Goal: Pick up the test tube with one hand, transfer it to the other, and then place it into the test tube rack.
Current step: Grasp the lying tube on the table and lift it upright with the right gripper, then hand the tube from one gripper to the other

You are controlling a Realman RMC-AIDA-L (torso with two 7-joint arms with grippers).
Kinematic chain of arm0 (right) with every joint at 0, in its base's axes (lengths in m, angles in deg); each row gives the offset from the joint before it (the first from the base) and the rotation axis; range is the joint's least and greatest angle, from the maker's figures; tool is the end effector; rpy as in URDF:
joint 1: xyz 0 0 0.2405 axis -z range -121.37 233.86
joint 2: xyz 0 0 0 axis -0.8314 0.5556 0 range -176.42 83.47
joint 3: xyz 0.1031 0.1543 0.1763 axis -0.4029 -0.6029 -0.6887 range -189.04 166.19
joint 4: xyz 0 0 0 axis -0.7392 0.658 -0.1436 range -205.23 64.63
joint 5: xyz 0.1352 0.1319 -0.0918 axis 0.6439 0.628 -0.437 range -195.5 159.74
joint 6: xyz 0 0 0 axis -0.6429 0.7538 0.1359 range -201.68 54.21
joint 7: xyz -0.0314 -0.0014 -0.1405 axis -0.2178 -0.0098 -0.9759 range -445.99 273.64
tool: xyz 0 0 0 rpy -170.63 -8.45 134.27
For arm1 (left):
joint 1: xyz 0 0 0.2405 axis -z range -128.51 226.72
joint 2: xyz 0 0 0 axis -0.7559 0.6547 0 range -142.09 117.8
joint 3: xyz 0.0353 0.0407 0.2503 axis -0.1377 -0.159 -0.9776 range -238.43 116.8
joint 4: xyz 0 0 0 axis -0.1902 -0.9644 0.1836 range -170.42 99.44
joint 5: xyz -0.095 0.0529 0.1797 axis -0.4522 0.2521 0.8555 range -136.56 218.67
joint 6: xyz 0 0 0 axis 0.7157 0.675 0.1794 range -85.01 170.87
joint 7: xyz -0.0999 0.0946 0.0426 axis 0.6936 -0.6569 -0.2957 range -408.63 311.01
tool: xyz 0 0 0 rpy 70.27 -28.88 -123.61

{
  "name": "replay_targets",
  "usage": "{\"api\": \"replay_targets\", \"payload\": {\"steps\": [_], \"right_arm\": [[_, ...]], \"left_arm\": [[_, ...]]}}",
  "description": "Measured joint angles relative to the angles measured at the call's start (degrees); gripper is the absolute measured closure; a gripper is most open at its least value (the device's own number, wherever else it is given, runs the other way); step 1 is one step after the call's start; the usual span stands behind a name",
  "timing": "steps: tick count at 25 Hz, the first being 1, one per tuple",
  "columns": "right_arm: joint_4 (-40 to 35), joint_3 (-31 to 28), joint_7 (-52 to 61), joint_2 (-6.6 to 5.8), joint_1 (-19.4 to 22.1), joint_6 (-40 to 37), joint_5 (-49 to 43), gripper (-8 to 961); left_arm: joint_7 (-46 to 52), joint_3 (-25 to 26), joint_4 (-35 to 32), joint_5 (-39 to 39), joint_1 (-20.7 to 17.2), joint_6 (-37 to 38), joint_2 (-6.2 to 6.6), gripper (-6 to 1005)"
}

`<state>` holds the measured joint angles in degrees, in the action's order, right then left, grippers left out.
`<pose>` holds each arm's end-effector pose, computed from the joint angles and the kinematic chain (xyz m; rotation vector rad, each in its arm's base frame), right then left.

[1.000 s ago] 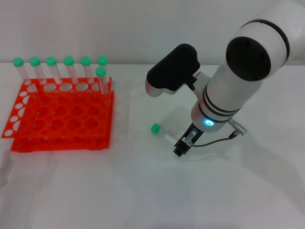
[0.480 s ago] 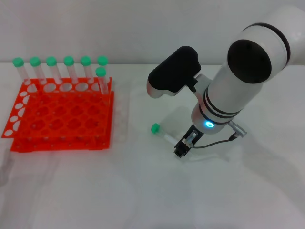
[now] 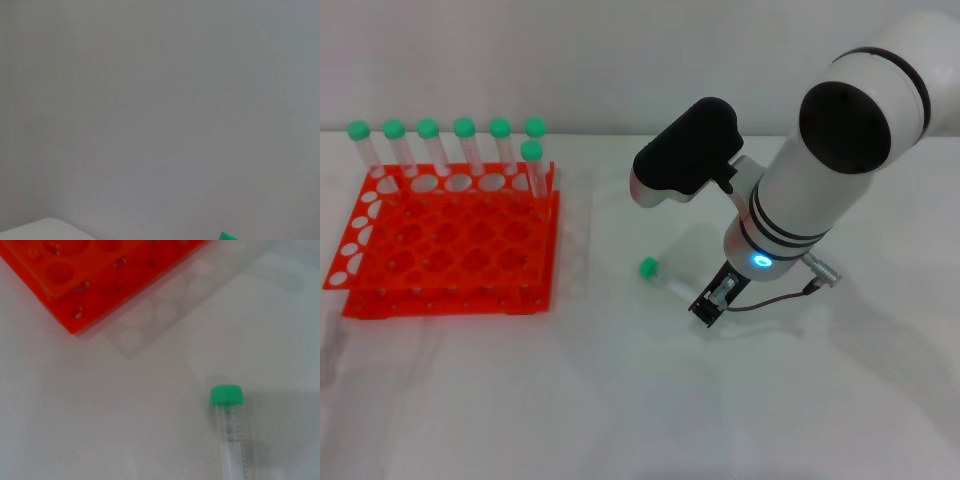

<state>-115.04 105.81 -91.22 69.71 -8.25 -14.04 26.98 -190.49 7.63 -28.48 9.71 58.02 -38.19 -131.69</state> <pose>0.1006 0.3992 -0.1144 -2.5059 0.7578 -0.6083 -0.3866 0.2284 0.0201 -1.2594 -0.8892 -1.0426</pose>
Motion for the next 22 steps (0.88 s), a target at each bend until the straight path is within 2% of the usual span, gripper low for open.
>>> {"api": "replay_targets", "payload": {"steps": [3, 7, 9, 11, 13, 18, 22], "right_arm": [[-1.32, -2.02, -1.42, -0.01, 1.07, 0.44, -0.06, 772], [-6.29, -7.82, -5.47, -0.32, 5.47, 2.19, -0.47, 783], [-10.33, -11.91, -8.24, -0.52, 9.27, 2.76, -0.57, 783], [-16.23, -18.23, -13.23, -0.53, 15.74, 2.71, 0.06, 783], [-20.49, -21.7, -17.91, -0.38, 20.71, 1.91, 2.44, 783], [-28.17, -27.65, -32.96, -0.69, 32.88, -1.28, 15.64, 784], [-28.46, -29.67, -48.45, -0.7, 40.39, -5.29, 28.08, 784]], "left_arm": [[-0.14, 0.02, 0.01, -0.04, 0.04, -0.01, 0.02, 121], [-0.14, 0.03, 0.02, -0.03, 0.05, -0.09, 0.02, 122], [-0.05, 0.03, 0.04, -0.04, 0.05, -0.25, 0.02, 122], [0.04, -0.02, 0.19, 0.16, 0.05, -0.29, 0.02, 122], [0.07, -0.12, 0.27, 0.77, 0.27, -0.23, 0.04, 123], [0.13, -0.2, 0.35, 2.69, 0.71, -0.28, 0.08, 124], [1.68, -0.24, 1.17, 5.88, 1.28, -0.83, 0.2, 124]]}}
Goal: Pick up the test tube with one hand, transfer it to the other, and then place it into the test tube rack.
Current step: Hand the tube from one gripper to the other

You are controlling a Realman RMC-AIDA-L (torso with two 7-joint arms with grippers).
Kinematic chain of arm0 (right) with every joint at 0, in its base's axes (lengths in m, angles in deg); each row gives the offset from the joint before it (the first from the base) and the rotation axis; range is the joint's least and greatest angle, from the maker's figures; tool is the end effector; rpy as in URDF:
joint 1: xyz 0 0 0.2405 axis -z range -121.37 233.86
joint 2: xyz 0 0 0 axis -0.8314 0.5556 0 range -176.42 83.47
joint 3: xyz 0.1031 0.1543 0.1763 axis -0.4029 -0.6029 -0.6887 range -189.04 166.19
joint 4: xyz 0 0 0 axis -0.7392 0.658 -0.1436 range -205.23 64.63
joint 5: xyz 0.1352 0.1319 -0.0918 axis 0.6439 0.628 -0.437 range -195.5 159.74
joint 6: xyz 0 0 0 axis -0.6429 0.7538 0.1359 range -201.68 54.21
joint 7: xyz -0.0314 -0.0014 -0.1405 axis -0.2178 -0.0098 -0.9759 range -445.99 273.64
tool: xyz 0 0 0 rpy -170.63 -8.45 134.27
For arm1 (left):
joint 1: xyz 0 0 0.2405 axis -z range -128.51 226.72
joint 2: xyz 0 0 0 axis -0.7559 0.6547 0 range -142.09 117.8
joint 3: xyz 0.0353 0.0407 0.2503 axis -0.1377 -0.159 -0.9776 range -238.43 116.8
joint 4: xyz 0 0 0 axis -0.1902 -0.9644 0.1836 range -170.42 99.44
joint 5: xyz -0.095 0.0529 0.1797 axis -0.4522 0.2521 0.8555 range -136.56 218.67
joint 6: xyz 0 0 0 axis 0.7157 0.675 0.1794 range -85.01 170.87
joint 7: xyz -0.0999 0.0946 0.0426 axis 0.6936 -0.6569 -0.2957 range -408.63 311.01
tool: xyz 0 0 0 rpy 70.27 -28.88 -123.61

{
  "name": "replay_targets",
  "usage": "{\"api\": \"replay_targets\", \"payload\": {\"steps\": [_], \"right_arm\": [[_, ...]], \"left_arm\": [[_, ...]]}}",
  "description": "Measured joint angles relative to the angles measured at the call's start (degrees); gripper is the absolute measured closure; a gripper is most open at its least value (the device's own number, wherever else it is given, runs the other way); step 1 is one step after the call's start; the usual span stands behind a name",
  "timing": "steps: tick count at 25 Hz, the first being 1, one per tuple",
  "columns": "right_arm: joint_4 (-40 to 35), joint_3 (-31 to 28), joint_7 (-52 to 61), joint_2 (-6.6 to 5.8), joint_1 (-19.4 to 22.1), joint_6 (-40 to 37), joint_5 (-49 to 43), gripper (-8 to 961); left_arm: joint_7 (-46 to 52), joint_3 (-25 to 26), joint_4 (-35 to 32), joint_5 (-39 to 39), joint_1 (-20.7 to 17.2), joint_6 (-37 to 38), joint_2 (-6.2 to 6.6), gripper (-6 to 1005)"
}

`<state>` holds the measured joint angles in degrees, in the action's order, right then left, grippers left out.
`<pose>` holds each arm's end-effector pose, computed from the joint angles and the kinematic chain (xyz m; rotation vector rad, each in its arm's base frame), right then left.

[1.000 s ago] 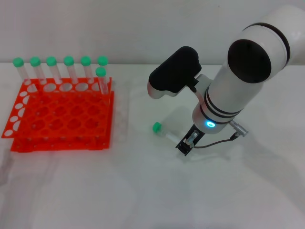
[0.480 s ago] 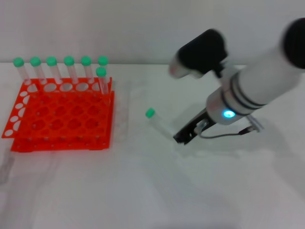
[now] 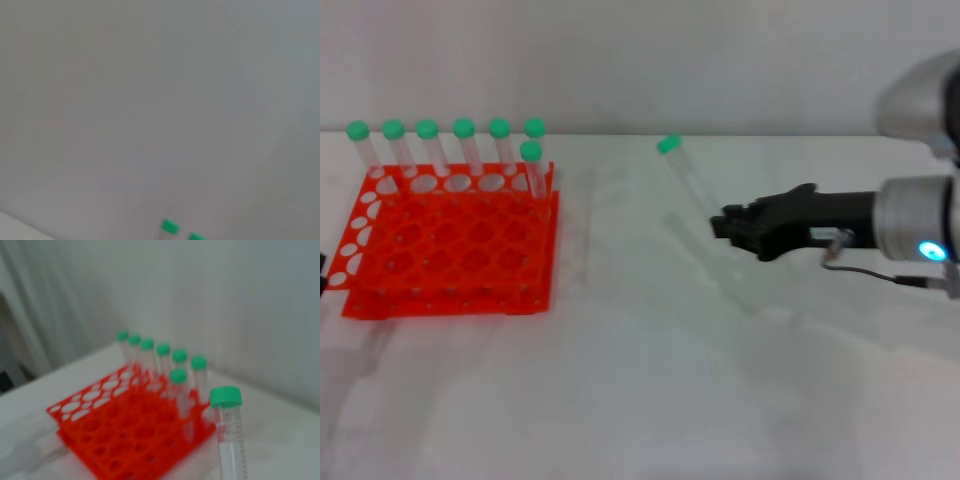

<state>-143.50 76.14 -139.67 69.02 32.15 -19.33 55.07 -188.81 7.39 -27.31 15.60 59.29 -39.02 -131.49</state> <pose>0.1559 0.3719 -0.0109 -2.5639 0.7244 0.4443 -0.3679 0.2403 0.0100 -1.3787 -0.8779 -1.1100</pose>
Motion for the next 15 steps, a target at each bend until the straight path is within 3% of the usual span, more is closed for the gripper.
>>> {"api": "replay_targets", "payload": {"steps": [4, 8, 11, 15], "right_arm": [[3.33, -0.1, -20.37, -0.01, 6.86, -5.47, 14.17, 784], [13.65, -0.27, -41.66, -0.04, 9.61, -5.89, 34.2, 784], [23.35, -0.36, -58.34, -0.03, 9.58, -0.72, 48.29, 783], [38.75, 0.18, -77.46, 0.15, 8.07, 12.04, 62.64, 783]], "left_arm": [[1.34, -0.02, 0.12, 4.45, 1.59, -0.93, 0.23, 124], [1.6, 0.0, 0.11, 8.99, 2.98, -3.45, 0.34, 124], [1.6, 0.0, 0.09, 12.15, 4.06, -4.55, 0.42, 124], [1.9, 0.0, -0.06, 19.46, 7.51, -4.53, 0.86, 125]]}}
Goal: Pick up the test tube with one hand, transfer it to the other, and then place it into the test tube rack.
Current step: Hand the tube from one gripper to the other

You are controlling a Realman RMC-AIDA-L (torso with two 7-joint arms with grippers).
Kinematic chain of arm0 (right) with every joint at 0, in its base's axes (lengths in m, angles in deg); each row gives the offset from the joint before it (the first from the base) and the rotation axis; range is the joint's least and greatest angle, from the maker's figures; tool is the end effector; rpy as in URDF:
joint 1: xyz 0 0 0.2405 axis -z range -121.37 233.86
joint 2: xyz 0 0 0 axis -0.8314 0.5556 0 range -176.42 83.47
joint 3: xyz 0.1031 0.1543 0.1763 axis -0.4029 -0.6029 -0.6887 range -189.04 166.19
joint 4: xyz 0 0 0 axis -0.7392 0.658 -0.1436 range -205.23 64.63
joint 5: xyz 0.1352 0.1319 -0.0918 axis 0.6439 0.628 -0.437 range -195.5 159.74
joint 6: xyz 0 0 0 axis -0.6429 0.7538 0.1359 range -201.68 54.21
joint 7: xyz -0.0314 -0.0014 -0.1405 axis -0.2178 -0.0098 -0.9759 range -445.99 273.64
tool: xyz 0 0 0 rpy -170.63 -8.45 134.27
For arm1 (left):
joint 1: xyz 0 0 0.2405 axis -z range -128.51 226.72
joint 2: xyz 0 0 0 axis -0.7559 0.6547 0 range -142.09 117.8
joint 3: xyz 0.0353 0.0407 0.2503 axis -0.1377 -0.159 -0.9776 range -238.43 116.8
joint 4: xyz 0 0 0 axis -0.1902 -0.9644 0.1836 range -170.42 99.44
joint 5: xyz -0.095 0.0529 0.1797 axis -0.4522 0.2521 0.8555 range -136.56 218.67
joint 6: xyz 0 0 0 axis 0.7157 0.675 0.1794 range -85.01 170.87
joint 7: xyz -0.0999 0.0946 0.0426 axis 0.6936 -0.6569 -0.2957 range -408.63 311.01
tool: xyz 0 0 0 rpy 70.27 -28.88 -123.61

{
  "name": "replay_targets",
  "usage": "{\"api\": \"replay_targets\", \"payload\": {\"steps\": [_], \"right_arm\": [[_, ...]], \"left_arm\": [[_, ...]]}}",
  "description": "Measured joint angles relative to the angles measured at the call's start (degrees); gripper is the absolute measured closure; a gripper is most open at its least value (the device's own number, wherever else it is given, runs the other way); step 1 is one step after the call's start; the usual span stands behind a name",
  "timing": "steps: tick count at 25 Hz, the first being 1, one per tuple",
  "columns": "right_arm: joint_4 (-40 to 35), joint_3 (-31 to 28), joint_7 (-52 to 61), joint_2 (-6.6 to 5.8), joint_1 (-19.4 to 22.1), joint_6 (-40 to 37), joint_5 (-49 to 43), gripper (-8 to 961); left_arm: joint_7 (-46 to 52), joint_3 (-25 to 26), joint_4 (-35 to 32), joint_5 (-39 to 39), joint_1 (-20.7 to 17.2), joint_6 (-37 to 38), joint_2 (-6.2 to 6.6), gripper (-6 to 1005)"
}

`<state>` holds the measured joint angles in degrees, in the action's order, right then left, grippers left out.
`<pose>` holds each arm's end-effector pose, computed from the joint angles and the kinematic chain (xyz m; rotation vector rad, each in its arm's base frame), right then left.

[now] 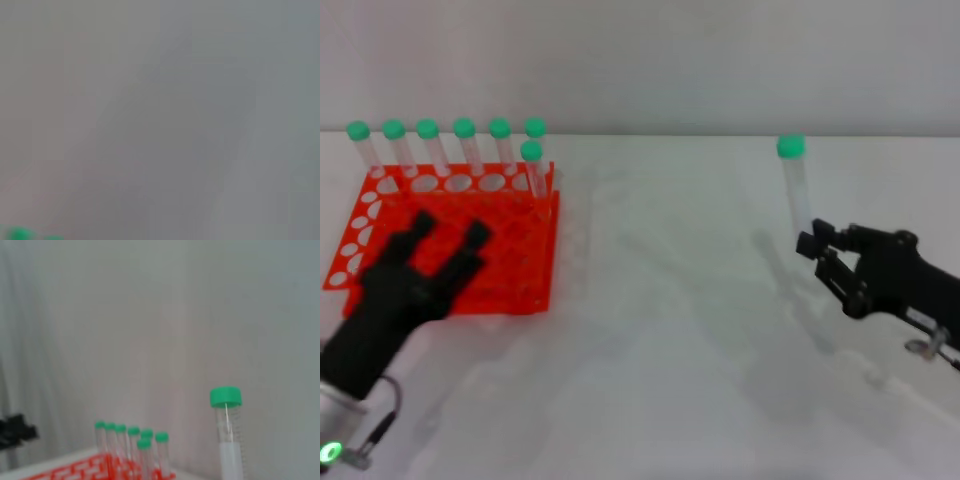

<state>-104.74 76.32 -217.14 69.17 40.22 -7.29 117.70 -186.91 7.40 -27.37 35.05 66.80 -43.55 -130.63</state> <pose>0.2679 0.3189 -0.0178 -2.2546 0.4250 0.9342 -0.3058 0.2715 -0.0194 -1.8228 -0.7298 -1.2496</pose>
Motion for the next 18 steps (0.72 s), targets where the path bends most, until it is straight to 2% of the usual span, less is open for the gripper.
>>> {"api": "replay_targets", "payload": {"steps": [3, 8, 11, 14, 18], "right_arm": [[8.92, 0.16, -7.12, 0.37, -1.07, 6.66, 4.97, 783], [15.24, 0.08, -11.74, 0.55, -0.97, 8.69, 7.22, 783], [16.99, -0.22, -12.23, 0.55, -0.96, 9.01, 7.5, 784], [17.28, -0.04, -12.39, 0.54, -1.03, 9.43, 7.61, 784], [17.27, 0.1, -12.51, 0.54, -1.05, 10.59, 7.68, 784]], "left_arm": [[-0.01, -0.01, 0.19, 7.4, 2.85, -0.19, 0.21, 125], [-0.27, 0.0, 0.51, 14.72, 7.7, 1.06, -0.36, 125], [0.03, -0.01, 2.97, 17.92, 9.11, 3.57, -0.62, 124], [0.2, -0.4, 7.13, 19.86, 9.01, 7.47, -0.79, 124], [0.35, -3.11, 10.97, 20.28, 9.87, 12.76, -0.98, 124]]}}
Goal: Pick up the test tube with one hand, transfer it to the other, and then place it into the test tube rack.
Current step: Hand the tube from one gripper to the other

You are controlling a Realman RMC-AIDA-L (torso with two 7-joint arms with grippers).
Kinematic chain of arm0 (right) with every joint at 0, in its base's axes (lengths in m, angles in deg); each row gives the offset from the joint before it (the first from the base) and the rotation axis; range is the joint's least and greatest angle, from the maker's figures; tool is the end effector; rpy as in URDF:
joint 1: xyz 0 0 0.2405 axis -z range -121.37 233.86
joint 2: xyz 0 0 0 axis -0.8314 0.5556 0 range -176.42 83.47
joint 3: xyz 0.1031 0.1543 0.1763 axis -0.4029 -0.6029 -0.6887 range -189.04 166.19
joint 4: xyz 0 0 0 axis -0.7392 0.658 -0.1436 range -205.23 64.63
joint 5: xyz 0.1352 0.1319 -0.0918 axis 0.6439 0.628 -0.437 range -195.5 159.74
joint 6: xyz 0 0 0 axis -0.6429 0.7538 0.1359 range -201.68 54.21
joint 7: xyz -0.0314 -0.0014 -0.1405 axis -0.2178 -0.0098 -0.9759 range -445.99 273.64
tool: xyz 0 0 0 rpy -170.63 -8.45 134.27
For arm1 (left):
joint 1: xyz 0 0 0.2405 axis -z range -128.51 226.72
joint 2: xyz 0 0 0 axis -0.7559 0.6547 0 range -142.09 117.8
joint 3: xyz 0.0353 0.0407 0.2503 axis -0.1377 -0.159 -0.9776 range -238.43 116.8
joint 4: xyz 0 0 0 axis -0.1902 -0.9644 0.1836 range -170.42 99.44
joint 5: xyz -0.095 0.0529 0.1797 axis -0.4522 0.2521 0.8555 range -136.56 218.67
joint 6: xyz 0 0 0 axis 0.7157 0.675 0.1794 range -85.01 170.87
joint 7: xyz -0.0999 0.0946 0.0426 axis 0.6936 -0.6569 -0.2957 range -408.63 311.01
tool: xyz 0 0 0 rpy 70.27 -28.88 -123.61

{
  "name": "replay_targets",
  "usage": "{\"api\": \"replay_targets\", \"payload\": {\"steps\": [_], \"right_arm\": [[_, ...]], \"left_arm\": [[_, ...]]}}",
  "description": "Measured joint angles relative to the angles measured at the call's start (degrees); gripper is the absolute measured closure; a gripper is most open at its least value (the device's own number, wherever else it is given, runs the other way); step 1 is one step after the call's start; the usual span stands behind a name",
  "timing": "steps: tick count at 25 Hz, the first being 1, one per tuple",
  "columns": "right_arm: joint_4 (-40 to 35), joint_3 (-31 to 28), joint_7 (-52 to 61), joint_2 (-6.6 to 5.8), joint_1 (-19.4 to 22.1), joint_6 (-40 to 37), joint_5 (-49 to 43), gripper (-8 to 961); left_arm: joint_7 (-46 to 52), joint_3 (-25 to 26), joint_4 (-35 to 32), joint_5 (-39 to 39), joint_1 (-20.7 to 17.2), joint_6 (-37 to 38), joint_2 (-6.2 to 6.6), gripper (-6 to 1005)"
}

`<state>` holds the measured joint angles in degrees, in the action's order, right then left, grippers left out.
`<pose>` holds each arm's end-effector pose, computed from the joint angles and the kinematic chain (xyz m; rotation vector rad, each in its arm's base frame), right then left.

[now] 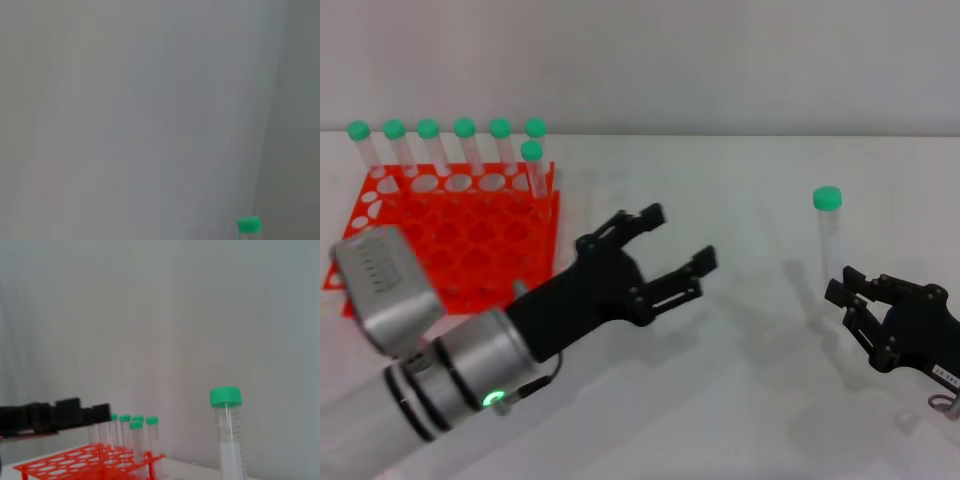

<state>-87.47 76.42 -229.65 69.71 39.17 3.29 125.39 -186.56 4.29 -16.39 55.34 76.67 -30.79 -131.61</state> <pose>0.3037 0.2837 -0.0291 -2.1863 0.4462 0.9382 -0.2137 0.3087 -0.0837 -2.3603 -0.4902 -1.2002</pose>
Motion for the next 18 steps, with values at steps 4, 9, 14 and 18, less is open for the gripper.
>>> {"api": "replay_targets", "payload": {"steps": [4, 9, 14, 18], "right_arm": [[0.13, 0.32, -0.04, 0.0, 0.13, 0.88, -0.16, 784], [0.2, 2.45, -0.35, -0.07, 0.04, 1.03, -0.24, 783], [-0.21, 4.14, -1.06, -0.09, 0.01, 1.23, -0.26, 784], [-0.41, 4.83, -1.39, -0.09, 0.02, 1.85, -0.28, 783]], "left_arm": [[0.8, -2.82, 4.61, -0.2, 0.87, 6.28, -0.12, 125], [1.11, -5.47, 9.89, -0.36, 1.23, 11.87, -0.32, 125], [1.33, -7.37, 11.88, -0.76, 2.13, 13.26, -0.61, 124], [1.35, -8.69, 12.3, -2.5, 2.31, 13.51, -0.76, 125]]}}
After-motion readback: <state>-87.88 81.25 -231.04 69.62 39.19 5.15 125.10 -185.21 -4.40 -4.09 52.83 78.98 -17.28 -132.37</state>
